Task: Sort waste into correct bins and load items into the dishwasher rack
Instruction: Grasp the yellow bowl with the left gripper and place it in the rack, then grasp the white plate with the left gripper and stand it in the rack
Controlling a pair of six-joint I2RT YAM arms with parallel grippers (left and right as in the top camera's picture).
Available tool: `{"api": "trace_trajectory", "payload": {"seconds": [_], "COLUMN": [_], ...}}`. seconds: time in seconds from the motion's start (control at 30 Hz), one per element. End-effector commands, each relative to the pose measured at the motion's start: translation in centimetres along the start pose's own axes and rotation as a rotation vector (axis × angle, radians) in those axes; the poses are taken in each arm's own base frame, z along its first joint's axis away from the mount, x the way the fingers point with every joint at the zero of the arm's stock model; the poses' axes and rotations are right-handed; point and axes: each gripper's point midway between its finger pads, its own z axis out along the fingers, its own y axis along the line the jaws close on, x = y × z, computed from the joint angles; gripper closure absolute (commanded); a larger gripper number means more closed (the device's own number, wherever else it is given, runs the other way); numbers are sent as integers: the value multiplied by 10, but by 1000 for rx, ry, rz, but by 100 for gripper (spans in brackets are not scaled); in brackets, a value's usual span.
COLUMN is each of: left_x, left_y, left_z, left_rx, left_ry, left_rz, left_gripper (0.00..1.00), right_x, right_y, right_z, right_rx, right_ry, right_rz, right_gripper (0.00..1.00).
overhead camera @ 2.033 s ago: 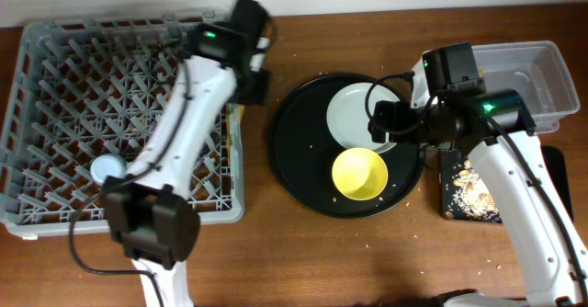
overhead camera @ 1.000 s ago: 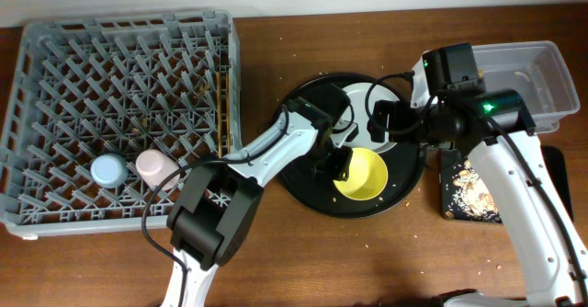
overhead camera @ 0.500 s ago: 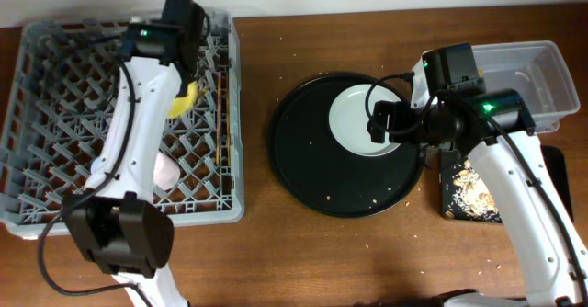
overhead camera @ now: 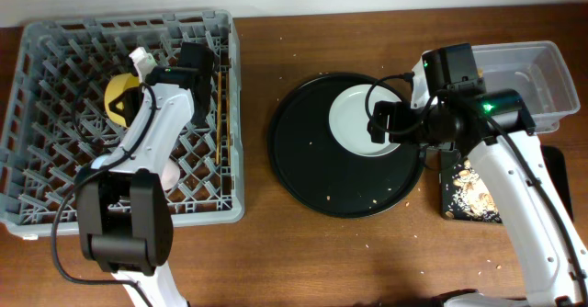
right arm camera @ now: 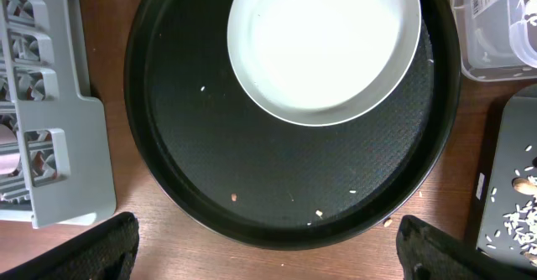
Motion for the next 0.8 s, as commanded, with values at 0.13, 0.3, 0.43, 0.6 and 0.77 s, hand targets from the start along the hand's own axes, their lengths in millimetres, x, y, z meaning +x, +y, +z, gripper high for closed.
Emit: {"api": "trace_trajectory", "payload": {"seconds": [0.13, 0.3, 0.43, 0.6, 0.77], "left_x": [33, 48, 51, 30, 2], "left_y": [-26, -39, -47, -54, -132], "left_z": [5, -8, -36, -113, -286], "left_rx": [88, 157, 236, 684, 1644], "left_ry": [74, 114, 121, 292, 142], "left_rz": [43, 114, 178, 119, 275], "left_gripper": [99, 93, 35, 28, 28], "right_x": [3, 4, 4, 4, 3], "right_y": [-2, -2, -2, -2, -2], "right_z": [0, 0, 0, 0, 0], "right_rx": [12, 13, 13, 13, 13], "right_ry": [11, 14, 14, 15, 13], "right_rz": [6, 7, 7, 7, 7], "right_gripper": [1, 1, 1, 1, 1]}}
